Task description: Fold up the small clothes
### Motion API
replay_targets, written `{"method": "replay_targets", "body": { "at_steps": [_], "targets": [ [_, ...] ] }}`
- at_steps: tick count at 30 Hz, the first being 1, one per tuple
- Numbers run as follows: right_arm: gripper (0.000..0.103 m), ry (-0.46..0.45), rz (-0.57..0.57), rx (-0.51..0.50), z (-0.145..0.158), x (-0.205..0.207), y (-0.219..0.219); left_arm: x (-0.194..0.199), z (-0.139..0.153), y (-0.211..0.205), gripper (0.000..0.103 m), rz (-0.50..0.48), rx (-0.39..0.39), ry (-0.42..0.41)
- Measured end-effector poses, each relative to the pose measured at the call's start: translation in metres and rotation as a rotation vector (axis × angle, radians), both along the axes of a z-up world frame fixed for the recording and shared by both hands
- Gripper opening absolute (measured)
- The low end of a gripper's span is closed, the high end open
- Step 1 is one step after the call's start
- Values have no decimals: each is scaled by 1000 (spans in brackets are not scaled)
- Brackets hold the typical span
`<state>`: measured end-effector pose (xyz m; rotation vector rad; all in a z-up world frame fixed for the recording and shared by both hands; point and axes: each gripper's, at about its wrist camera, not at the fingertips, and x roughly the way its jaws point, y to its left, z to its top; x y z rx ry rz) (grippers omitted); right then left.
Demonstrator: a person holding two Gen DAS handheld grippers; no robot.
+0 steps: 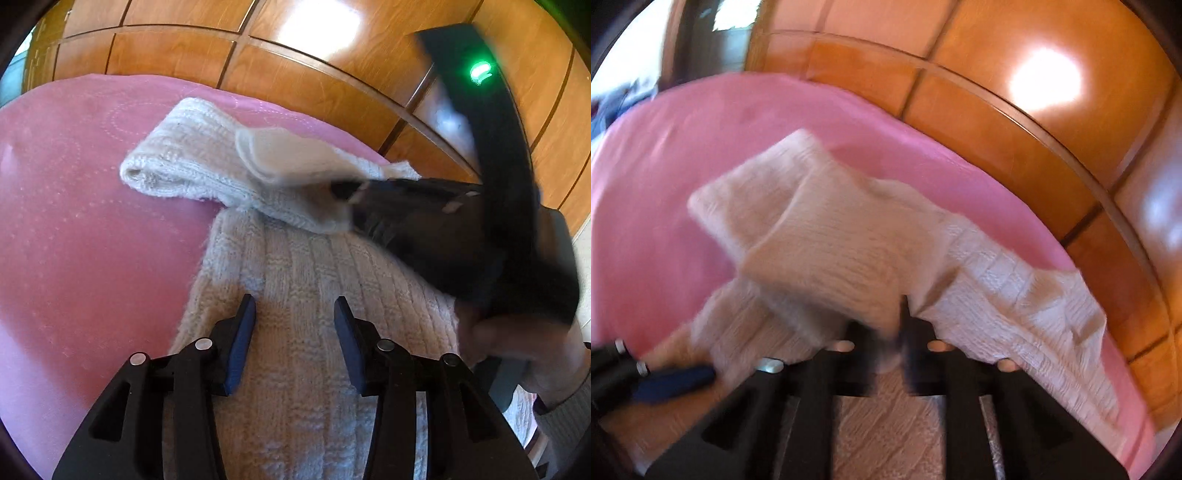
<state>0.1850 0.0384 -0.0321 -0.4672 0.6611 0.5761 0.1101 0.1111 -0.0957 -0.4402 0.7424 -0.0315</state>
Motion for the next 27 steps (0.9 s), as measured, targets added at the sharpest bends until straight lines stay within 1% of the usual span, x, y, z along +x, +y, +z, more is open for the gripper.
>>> {"method": "replay_targets", "body": {
  "at_steps": [2, 4, 5, 6, 8, 10, 12, 14, 15, 16, 17, 18, 19, 21, 23, 26, 27],
  "targets": [
    [6, 38, -74, 138, 18, 6, -30, -1, -1, -1, 43, -1, 7, -5],
    [6, 105, -174, 334, 36, 13, -81, -1, -1, -2, 46, -4, 11, -8],
    [6, 119, -209, 386, 41, 15, -99, -2, -1, -3, 47, -7, 14, -8],
    [6, 144, -260, 466, 44, 18, -128, -2, -1, -4, 47, -9, 18, -8],
    [6, 187, -345, 575, 43, 23, -175, -1, -1, -5, 47, -9, 25, -4],
    [6, 245, -455, 659, 28, 29, -224, -3, 0, -7, 47, -9, 31, 1],
    [6, 327, -558, 723, 0, 34, -265, -2, 1, -9, 47, -10, 49, 9],
    [6, 390, -607, 769, -23, 34, -291, 0, 2, -12, 47, -12, 72, 18],
    [9, 413, -622, 786, -33, 32, -300, 0, 3, -14, 47, -13, 86, 25],
    [13, 427, -630, 800, -40, 32, -308, 1, 4, -16, 47, -14, 96, 32],
    [25, 432, -634, 818, -44, 29, -314, 3, 6, -18, 47, -15, 109, 45],
    [31, 434, -614, 851, -45, 26, -319, 3, 7, -19, 47, -16, 116, 53],
    [36, 424, -606, 854, -43, 26, -319, 5, 11, -20, 47, -16, 122, 63],
    [54, 391, -590, 841, -37, 22, -318, 7, 17, -20, 47, -23, 118, 71],
    [57, 371, -595, 841, -32, 23, -320, 9, 22, -21, 47, -36, 111, 71],
    [57, 359, -637, 868, -30, 25, -331, 15, 35, -21, 47, -46, 89, 44],
    [54, 357, -656, 874, -29, 25, -336, 19, 39, -20, 47, -49, 83, 35]
  ]
}}
